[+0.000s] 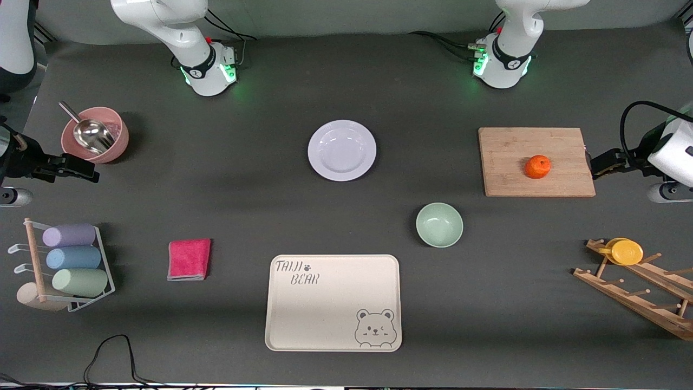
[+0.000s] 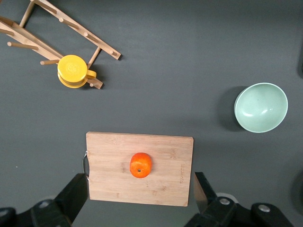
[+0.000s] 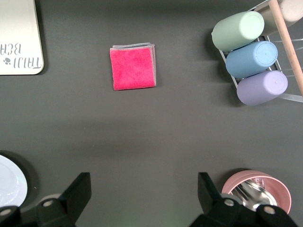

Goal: Place orange and plate with both arms

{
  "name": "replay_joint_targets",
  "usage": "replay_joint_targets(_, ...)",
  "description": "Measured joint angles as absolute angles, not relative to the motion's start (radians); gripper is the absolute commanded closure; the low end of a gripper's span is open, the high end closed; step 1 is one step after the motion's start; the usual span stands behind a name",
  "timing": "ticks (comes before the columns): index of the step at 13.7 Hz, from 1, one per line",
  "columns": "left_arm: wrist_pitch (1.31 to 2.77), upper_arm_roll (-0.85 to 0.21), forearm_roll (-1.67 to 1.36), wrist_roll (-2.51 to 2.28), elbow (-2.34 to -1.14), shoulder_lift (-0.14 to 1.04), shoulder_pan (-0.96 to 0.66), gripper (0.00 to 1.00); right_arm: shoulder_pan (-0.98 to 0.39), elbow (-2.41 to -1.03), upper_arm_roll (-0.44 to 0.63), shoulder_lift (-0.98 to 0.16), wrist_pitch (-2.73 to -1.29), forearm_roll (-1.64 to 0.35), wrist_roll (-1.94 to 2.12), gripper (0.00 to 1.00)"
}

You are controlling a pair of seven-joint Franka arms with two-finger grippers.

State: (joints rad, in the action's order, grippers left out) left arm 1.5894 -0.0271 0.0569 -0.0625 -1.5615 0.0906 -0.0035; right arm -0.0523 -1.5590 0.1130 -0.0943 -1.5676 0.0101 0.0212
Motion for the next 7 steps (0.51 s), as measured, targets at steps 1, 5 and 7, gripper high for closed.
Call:
replay_joint_targets(1, 1.588, -0.028, 0.057, -0.062, -1.56, 0.091, -0.003, 0.0, -0.052, -1.559, 0.113, -0.094, -1.568, 0.01, 0.021, 0.0)
replay_joint_targets(5, 1.573, -0.031, 0.057, -0.061, -1.546, 0.098, -0.004, 0.0, -0.052, -1.559, 0.113, -0.094, -1.568, 0.01, 0.021, 0.0)
replay_joint_targets(7, 1.556, -0.031, 0.056, -0.061, -1.537, 0.1, -0.004, 0.0, -0.052, -1.559, 0.113, -0.094, -1.568, 0.01, 0.021, 0.0)
